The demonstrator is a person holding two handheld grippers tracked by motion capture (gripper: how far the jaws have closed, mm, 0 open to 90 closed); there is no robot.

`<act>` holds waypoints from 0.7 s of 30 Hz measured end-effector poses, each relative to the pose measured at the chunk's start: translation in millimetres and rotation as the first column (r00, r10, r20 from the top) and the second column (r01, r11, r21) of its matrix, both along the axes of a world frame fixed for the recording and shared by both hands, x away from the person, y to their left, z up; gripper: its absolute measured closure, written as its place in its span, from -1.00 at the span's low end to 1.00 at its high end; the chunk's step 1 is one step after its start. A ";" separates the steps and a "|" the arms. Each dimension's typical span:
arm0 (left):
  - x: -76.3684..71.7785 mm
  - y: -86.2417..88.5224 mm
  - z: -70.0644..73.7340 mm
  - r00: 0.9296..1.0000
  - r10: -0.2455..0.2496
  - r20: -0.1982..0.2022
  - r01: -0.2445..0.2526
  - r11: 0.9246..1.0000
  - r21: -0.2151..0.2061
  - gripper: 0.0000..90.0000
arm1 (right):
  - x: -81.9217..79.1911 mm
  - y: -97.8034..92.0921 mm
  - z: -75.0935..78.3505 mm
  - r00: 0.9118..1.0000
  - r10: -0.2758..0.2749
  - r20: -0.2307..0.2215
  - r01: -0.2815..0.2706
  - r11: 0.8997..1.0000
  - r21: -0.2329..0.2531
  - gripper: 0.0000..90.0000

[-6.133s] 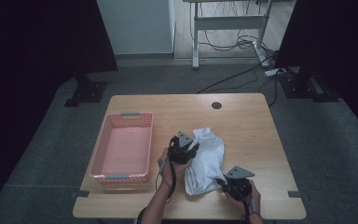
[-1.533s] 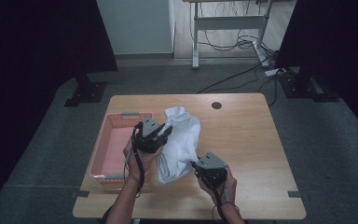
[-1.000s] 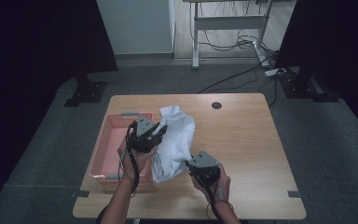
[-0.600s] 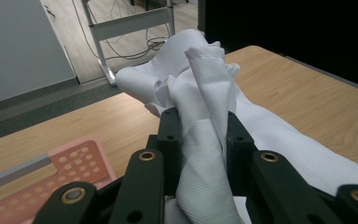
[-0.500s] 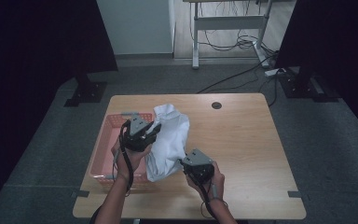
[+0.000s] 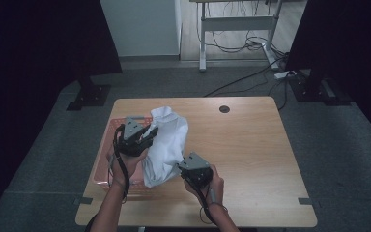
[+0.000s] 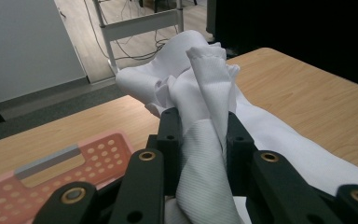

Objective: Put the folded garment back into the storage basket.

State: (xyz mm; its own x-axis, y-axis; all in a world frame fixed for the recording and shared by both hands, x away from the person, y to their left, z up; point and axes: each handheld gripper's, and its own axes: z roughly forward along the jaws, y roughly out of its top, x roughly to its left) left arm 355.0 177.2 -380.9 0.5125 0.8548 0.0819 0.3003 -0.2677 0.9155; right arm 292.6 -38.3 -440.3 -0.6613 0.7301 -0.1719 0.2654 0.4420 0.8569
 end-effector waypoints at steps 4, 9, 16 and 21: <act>0.4 7.2 -0.2 1.000 0.008 -0.003 -0.008 1.000 0.000 0.62 | 1.8 7.2 -0.6 1.000 0.005 -0.003 -0.005 1.000 -0.005 0.72; 0.9 17.2 0.6 1.000 0.021 -0.004 -0.021 1.000 -0.001 0.62 | 4.4 16.8 0.0 1.000 0.016 -0.006 -0.016 1.000 -0.004 0.72; 0.4 29.6 -0.1 0.999 0.036 -0.006 -0.036 0.999 0.003 0.62 | 6.7 29.5 -0.1 1.000 0.027 -0.009 -0.028 1.000 -0.005 0.72; 0.5 37.1 -1.4 0.999 0.046 -0.010 -0.046 0.999 -0.001 0.62 | 8.3 36.4 -0.6 0.999 0.035 -0.011 -0.035 0.999 -0.009 0.72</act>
State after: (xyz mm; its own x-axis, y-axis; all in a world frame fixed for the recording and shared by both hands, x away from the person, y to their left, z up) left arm 355.4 214.3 -382.3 0.4733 0.8776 0.0759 0.3216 -0.2523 0.9126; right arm 300.8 -1.9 -440.9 -0.6881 0.7051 -0.1714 0.2586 0.4589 0.8500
